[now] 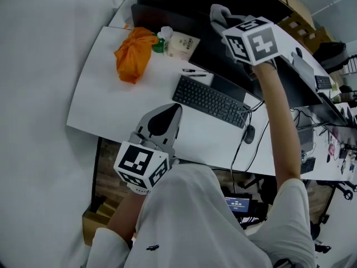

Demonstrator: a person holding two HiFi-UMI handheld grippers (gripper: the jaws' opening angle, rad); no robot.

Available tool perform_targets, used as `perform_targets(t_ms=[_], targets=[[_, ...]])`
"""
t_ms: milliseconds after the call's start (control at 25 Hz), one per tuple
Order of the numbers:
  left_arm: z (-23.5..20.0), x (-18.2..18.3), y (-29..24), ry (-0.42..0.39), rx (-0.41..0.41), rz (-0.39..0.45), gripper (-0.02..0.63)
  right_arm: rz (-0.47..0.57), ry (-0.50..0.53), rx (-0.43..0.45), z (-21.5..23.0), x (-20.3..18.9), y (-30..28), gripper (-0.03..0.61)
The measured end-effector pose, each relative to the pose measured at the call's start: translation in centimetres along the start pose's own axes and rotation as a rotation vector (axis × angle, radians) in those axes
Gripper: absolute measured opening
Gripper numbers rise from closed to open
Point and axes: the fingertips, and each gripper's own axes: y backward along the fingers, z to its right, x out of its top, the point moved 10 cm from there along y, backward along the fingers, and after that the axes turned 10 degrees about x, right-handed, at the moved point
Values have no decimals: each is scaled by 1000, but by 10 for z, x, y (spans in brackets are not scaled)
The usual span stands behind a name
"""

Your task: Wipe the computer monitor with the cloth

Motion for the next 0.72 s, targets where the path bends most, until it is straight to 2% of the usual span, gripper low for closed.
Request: perform_targets(t_ms=[120,200,280,360,520,640,720], targets=[[-12,1,7,4,15,-4,18,52,-54,-21,-8,8,-14,32],[-19,0,11,9,26,-8,20,127,-151,-42,-15,7,-22,32],[-26,-2,15,13,36,-15,18,240,-324,-53,-21,-1,-32,32],[-30,-5,17,13,39,-27,18,380,-550,-49,-26,-14,-42,32],[-34,-11,20,15,42,-55,20,739,-981,-2,-34,-40,-54,31],[-35,-15,20,12,41,-75,20,971,-1196,17,-40,-50,-60,29],[-34,-18,19,9,36,-87,18,1062,-1302,23,-41,-55,-64,29]])
